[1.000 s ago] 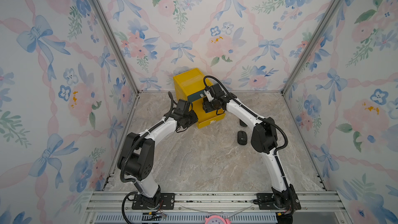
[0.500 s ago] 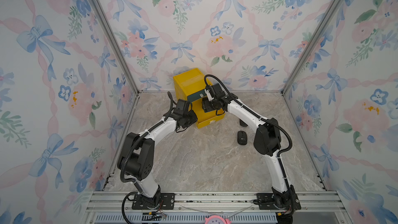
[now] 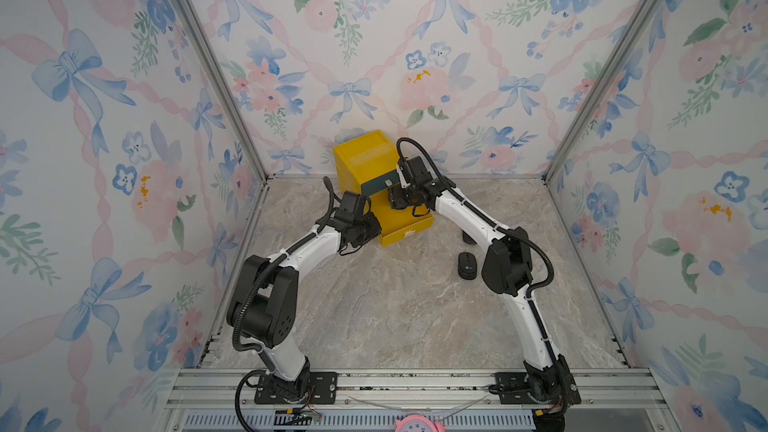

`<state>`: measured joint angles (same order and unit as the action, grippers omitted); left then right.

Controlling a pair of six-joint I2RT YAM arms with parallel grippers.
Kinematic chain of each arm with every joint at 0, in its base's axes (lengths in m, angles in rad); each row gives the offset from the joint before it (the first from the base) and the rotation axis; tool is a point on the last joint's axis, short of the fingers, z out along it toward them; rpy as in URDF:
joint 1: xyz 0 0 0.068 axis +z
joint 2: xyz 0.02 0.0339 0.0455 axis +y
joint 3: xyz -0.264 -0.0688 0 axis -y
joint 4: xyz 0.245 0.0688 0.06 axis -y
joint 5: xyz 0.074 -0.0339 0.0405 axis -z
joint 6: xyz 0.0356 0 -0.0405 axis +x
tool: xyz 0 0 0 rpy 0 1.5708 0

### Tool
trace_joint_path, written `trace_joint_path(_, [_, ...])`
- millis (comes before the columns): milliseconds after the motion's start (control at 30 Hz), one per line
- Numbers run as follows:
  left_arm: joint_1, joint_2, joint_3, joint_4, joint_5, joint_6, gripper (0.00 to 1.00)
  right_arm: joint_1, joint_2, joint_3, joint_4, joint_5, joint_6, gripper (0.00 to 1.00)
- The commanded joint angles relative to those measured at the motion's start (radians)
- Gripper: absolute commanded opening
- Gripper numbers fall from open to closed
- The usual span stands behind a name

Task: Take the mice out of the drawer
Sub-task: Pick up the mouse from the drawer.

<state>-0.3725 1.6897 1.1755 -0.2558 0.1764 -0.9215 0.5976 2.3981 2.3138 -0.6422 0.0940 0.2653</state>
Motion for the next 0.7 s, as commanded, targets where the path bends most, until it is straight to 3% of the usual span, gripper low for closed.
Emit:
trace_joint_path(0, [0.007,0.025,0.000,-0.005,0.011,-0.011,0.29,0.009,0.042,-0.007,-0.007,0.008,0.043,0.78])
trace_joint_path(267, [0.007,0.023,-0.002,-0.005,0.010,-0.013,0.29,0.037,-0.104,-0.240,0.140,0.087,0.069,0.76])
trace_joint_path(667, [0.006,0.032,0.003,-0.005,0.017,-0.008,0.29,0.031,0.021,-0.089,0.086,0.069,0.069,0.73])
